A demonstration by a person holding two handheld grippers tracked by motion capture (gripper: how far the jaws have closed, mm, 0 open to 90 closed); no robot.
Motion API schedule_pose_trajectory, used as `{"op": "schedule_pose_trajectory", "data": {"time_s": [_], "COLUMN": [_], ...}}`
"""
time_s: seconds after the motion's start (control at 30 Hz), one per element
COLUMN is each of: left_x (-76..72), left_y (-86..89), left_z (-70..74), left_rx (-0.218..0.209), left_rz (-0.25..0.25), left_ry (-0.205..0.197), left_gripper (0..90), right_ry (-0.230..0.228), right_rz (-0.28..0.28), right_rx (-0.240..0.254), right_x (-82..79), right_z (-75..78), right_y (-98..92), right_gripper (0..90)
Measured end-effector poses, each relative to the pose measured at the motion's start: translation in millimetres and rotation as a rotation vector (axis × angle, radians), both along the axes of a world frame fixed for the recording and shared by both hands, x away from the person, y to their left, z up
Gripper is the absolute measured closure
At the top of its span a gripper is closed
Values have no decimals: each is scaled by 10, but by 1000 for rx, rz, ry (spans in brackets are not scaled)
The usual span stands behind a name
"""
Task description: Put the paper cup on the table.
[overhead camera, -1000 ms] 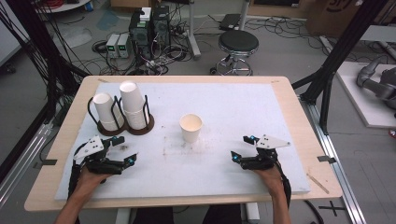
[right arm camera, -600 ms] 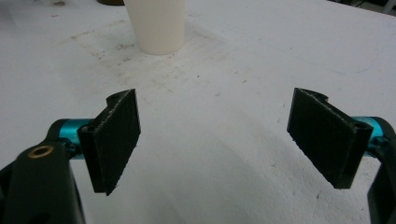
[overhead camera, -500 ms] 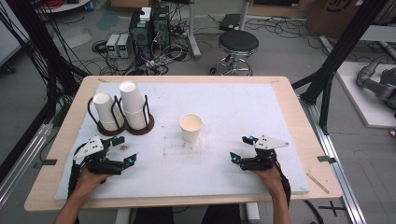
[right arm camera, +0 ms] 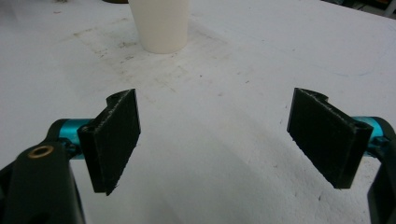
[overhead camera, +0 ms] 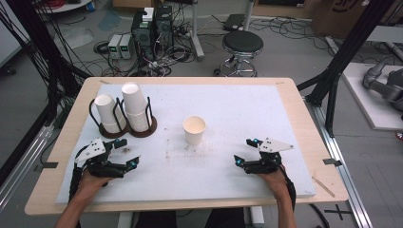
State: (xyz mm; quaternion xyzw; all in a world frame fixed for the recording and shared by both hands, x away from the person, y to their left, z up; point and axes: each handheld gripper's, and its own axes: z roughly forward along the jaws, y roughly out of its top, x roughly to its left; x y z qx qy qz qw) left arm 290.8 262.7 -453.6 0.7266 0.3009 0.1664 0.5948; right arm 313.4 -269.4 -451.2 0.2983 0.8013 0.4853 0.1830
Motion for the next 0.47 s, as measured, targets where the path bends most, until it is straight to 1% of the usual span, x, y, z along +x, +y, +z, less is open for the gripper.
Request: {"op": "schedule_pose_trajectory", "data": {"time_s": [0.23, 0.37, 0.47], "left_x": [2, 5, 8], "left_y": [-2, -2, -3], "left_z": [-1, -1, -1], "left_rx": [1, 0, 2], "left_rz": [0, 2, 4], "left_ry": [0, 5, 8], "left_gripper": [88, 88, 87], "right_ry": [0, 12, 5], "right_rz": [1, 2, 6], "right_rx": [4, 5, 6], "right_x": [4, 10, 10], "right_z": [-1, -1, -2], "right_y": [-3, -5, -6], "right_gripper": [179, 179, 179]}}
